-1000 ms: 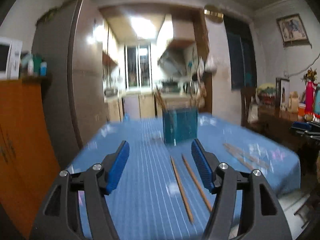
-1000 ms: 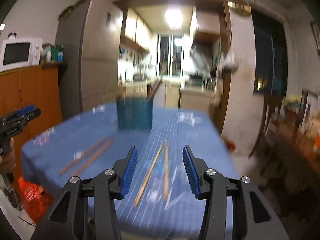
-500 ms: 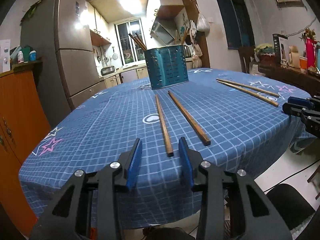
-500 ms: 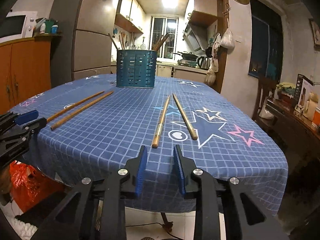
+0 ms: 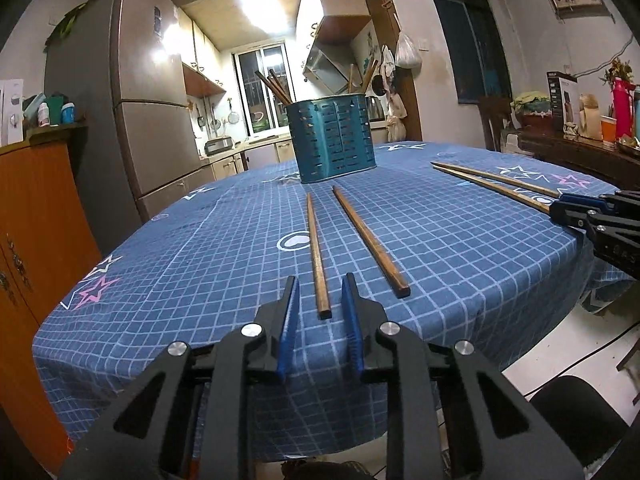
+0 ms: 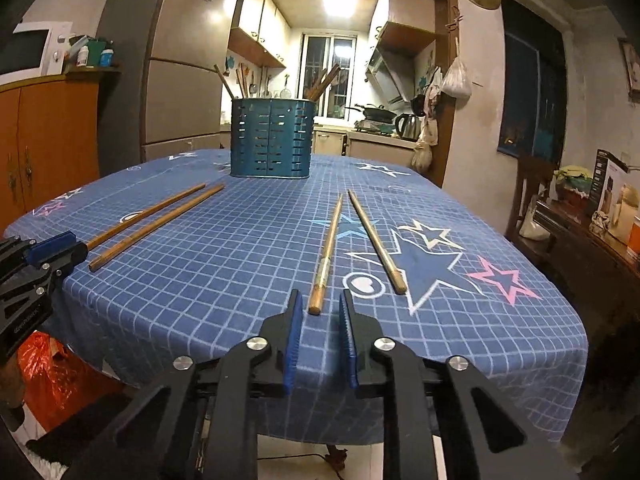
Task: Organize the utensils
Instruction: 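Close the left tool on a chopstick while the right tool grasps another, then lift both chopsticks upright and carry them over the teal holder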
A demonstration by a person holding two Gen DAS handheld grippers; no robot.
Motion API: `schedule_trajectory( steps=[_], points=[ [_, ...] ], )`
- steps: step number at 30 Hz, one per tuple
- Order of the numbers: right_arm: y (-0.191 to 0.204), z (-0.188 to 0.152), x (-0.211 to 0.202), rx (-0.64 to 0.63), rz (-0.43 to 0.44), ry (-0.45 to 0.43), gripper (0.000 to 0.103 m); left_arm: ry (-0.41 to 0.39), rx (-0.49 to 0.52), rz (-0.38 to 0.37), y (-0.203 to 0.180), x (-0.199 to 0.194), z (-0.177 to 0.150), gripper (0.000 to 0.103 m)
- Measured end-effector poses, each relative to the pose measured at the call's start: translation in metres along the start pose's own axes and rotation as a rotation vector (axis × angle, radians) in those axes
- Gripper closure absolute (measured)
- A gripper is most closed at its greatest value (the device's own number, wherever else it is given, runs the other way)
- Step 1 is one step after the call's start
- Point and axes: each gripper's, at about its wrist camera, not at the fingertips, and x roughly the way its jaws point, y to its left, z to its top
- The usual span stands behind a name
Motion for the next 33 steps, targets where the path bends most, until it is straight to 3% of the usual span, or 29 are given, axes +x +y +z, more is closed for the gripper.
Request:
schedule_trajectory(
  steps=[18,33],
  points=[
    [0.0,0.001,0.004,0.065,-0.005,0.004,0.094,-0.025,-0.056,-0.052,0.007,0.002,-0.007,0.094],
    [0.0,0.001,-0.022,0.064,0.027,0.018,0.095,0.029,-0.084,-0.071,0.018,-0.014,0.0,0.098]
  ],
)
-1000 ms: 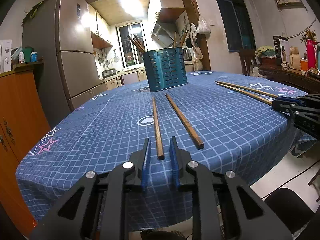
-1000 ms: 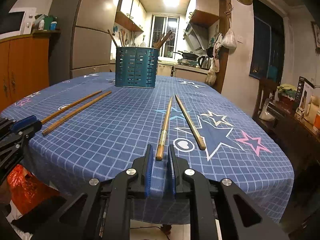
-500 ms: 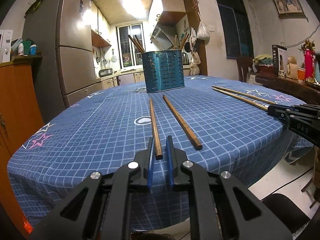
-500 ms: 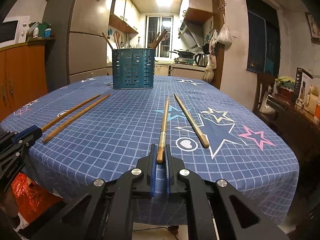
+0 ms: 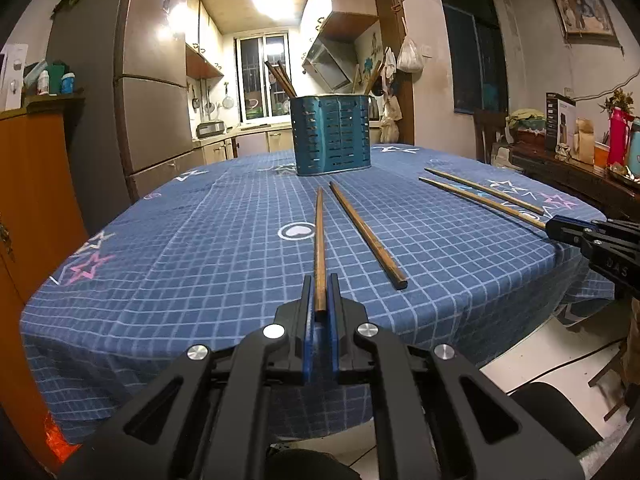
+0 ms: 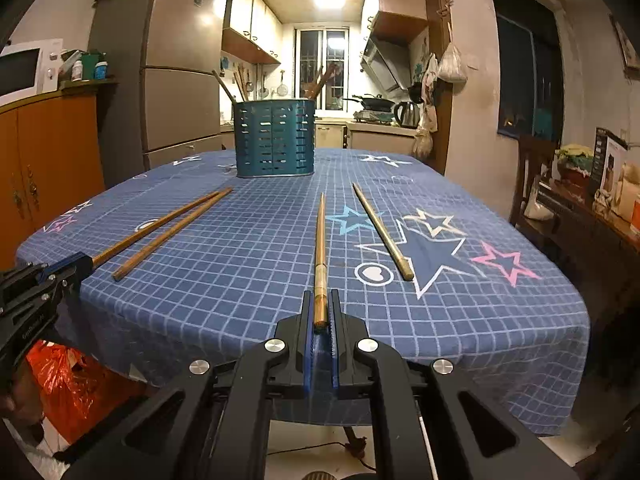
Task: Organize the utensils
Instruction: 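Lift both chopsticks upright and carry them over the teal holder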
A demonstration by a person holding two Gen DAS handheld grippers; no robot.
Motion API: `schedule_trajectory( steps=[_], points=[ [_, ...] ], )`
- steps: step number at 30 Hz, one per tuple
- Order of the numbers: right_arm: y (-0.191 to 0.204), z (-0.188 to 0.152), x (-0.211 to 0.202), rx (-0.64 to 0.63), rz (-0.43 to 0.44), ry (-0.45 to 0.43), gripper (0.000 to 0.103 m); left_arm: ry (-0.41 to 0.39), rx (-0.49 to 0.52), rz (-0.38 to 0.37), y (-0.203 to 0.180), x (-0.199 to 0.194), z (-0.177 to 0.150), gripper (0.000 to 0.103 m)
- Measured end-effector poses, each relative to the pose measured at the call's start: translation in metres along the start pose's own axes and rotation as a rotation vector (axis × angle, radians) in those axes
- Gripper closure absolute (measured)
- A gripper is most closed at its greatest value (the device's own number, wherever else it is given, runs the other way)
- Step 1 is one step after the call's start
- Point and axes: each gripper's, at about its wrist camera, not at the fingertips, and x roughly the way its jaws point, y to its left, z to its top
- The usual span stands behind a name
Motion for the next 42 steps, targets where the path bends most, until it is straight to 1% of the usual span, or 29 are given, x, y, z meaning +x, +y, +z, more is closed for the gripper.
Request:
schedule_trajectory(
  steps=[4,8,19,23,28,33,39,42],
  points=[
    [0.002,0.008,-0.016,-0.033,-0.001,-0.028,0.095,-0.007,0.017,0.012,0.001,-0.013,0.008,0.098],
    [0.0,0.021,-0.028,-0.032,0.012,-0.051,0.095,-0.033,0.021,0.014,0.002,-0.026,0.021,0.098],
    [-0.008,0.072,-0.065,-0.027,0.047,-0.167,0.095,-0.19,0.022,0.011,0.006,-0.063,0.072,0.098],
    [-0.011,0.093,-0.069,-0.036,0.058,-0.212,0.095,-0.245,0.022,0.01,0.005,-0.066,0.098,0.098],
    [-0.012,0.119,-0.065,-0.061,0.076,-0.242,0.095,-0.285,0.036,0.011,0.006,-0.058,0.129,0.098],
    [-0.017,0.147,-0.051,-0.058,0.111,-0.242,0.095,-0.285,0.046,0.016,0.007,-0.04,0.157,0.098],
    [-0.022,0.181,-0.029,-0.054,0.15,-0.23,0.095,-0.24,0.028,-0.014,0.012,-0.01,0.189,0.098],
    [-0.021,0.19,-0.023,-0.054,0.161,-0.228,0.095,-0.213,0.002,-0.026,0.018,0.003,0.2,0.098]
  ],
)
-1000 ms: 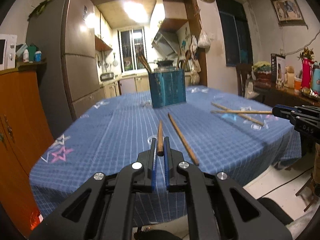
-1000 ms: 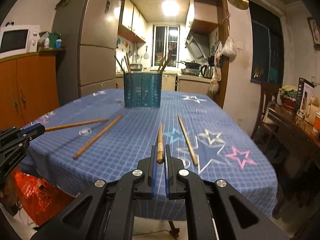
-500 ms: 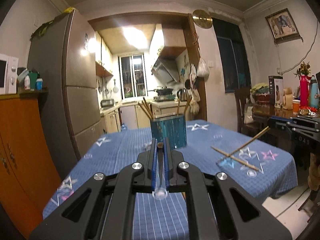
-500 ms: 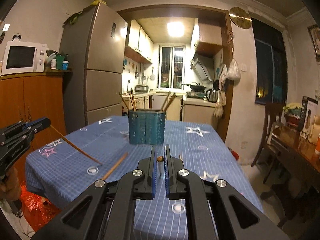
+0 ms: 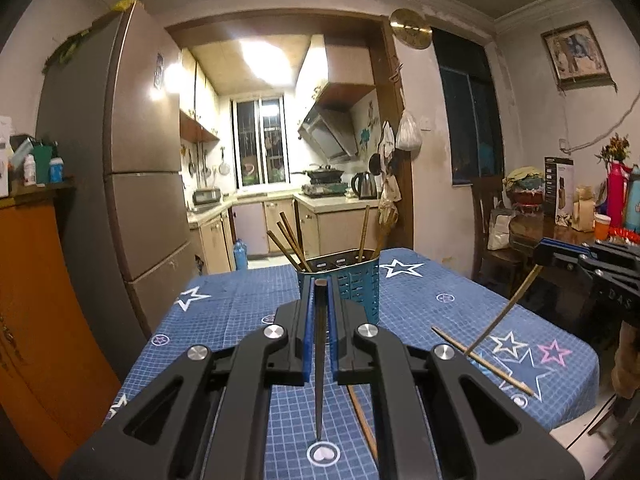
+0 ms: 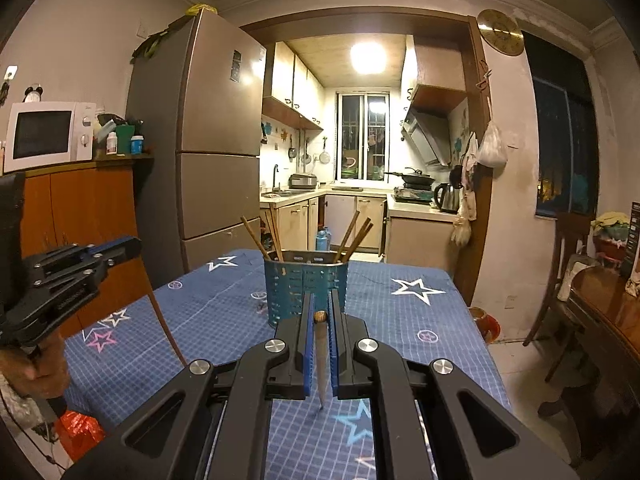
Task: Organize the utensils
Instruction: 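Lift both chopsticks upright and carry them over the teal holder, then lower both chopsticks into the teal holder and open both tools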
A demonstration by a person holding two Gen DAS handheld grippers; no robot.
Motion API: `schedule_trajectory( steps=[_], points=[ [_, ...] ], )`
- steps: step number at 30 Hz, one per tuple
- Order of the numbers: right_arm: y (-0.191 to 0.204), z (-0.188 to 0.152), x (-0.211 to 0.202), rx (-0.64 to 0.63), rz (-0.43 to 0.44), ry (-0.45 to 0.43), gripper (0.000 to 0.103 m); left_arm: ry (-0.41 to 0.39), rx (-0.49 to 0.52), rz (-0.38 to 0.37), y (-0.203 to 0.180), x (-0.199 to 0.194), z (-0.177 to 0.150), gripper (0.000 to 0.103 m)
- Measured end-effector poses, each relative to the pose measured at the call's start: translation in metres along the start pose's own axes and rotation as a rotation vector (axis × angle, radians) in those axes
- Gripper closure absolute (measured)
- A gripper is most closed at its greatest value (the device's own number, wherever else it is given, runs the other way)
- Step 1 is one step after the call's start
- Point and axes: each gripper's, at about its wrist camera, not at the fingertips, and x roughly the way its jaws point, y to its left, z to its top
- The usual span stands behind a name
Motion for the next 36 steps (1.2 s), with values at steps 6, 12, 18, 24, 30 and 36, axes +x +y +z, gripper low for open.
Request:
schedule_trajectory(
  steps=[6,12,18,24,30,36],
  points=[
    [0.006,0.01,0.014,-0.019,0.011,0.004,0.095,0.048,-0.057,-0.014,0.01,0.025,0.011,0.098],
    [0.006,0.017,0.023,-0.022,0.021,0.017,0.095,0.076,-0.098,-0.014,0.019,0.037,0.016,0.098],
    [0.006,0.025,0.031,-0.009,0.038,0.03,0.095,0.057,-0.095,-0.016,0.015,0.035,0.022,0.098],
    [0.007,0.039,0.037,-0.005,0.049,0.025,0.095,0.01,-0.084,-0.027,0.009,0.034,0.047,0.098],
    [0.006,0.071,0.045,0.001,0.061,-0.011,0.095,-0.062,-0.086,-0.037,0.002,0.044,0.082,0.098],
    [0.004,0.121,0.052,0.005,0.043,-0.117,0.095,-0.184,-0.096,-0.019,-0.006,0.055,0.124,0.098]
  ],
)
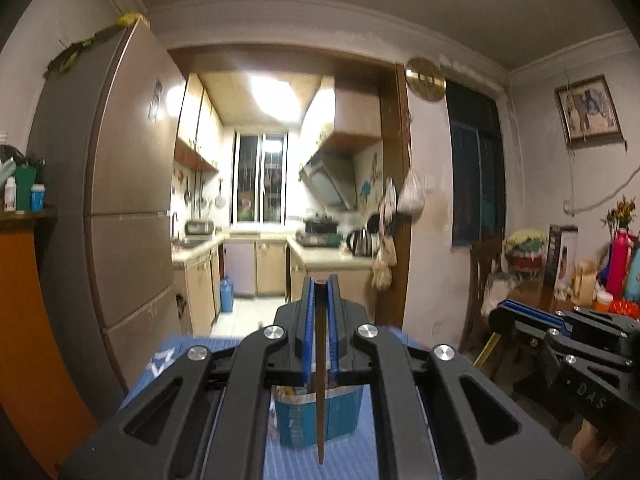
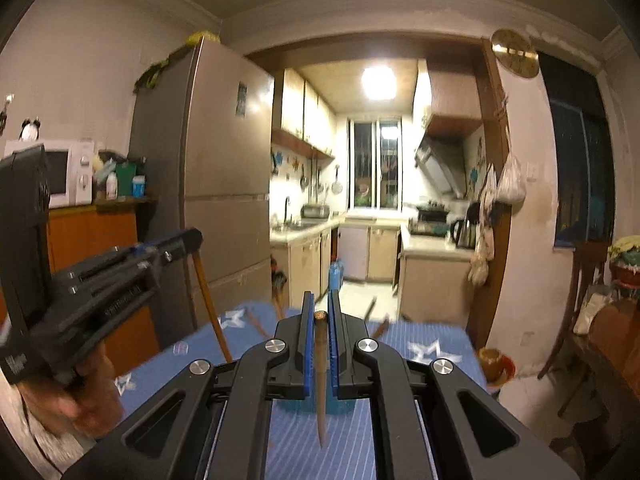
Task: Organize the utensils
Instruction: 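Lower both chopsticks into the teal holder and open both tools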
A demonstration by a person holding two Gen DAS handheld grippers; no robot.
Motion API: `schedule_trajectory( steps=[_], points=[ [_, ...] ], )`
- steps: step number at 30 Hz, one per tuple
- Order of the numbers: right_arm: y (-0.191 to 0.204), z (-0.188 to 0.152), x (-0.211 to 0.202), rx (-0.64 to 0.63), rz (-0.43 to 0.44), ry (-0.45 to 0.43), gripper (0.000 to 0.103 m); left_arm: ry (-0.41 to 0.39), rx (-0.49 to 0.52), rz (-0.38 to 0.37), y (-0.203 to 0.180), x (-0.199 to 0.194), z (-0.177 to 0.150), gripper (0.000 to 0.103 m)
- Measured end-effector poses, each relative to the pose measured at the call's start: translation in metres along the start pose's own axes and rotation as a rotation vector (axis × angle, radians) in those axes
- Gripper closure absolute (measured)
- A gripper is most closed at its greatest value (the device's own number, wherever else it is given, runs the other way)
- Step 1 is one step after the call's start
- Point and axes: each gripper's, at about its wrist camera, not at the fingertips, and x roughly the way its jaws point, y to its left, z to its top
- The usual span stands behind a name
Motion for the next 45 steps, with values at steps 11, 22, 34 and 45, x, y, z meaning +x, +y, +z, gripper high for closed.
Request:
schedule_trajectory(
  steps=[11,22,34,45],
  points=[
    [-0.018,0.056,0.075,0.075,-0.029,-0.132,0.095,-0.12,-0.066,0.048,0.006,0.07,0.032,0.098],
    [-0.038,0.029,0.174,0.147,-0.074,-0.053,0.095,-0.058,-0.1,0.1,0.025,0.14,0.003,0.098],
    [-0.038,-0.036,0.224,0.197,-0.07,0.127,0.095,0.108,-0.094,0.142,0.032,0.168,-0.065,0.098],
    [-0.042,-0.039,0.172,0.221,-0.075,0.133,0.094,0.107,-0.134,0.221,0.055,0.126,-0.06,0.097]
  ],
)
